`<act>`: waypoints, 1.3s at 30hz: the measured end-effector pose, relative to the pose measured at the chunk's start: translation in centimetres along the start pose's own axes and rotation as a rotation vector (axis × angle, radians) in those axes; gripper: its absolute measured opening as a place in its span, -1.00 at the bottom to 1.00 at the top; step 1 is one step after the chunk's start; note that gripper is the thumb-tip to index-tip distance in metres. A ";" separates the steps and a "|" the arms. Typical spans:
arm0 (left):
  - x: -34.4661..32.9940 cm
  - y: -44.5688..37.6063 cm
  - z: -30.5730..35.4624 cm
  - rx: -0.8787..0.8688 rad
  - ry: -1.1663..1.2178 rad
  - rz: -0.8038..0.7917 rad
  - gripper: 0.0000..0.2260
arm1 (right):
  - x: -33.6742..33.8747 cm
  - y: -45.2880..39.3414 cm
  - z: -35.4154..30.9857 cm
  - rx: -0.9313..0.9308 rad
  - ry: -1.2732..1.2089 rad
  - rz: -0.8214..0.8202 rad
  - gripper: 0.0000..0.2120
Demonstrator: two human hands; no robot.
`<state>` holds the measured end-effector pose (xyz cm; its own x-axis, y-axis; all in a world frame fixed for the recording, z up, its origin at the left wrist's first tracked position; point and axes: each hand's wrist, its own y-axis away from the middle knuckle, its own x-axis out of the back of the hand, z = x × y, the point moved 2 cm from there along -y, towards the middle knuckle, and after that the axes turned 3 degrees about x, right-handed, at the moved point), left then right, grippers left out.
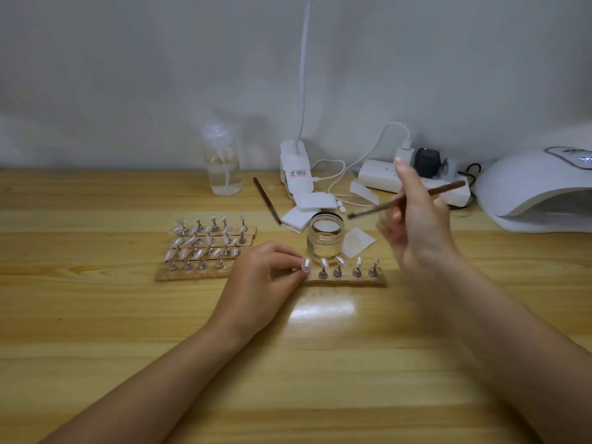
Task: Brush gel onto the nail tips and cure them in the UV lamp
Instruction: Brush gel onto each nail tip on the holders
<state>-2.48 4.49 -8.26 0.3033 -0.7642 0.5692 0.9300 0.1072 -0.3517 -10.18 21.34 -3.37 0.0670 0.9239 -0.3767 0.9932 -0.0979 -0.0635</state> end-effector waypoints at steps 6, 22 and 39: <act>0.1 0.7 0.4 -0.074 -0.045 0.058 -0.90 | 1.5 3.7 1.4 0.114 0.097 -0.057 -0.56; 0.6 0.2 0.1 0.069 0.299 -0.037 -0.71 | 1.7 6.4 2.9 0.538 0.288 -0.422 -0.78; 0.6 -0.1 -0.6 0.087 0.303 -0.059 -0.77 | 1.9 6.1 3.9 0.501 0.305 -0.412 -0.62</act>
<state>-2.55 3.61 -8.31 0.1850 -0.9238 0.3352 0.9624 0.1012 -0.2521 -4.36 21.07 -8.04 -0.2074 0.9775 0.0397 0.7854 0.1905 -0.5889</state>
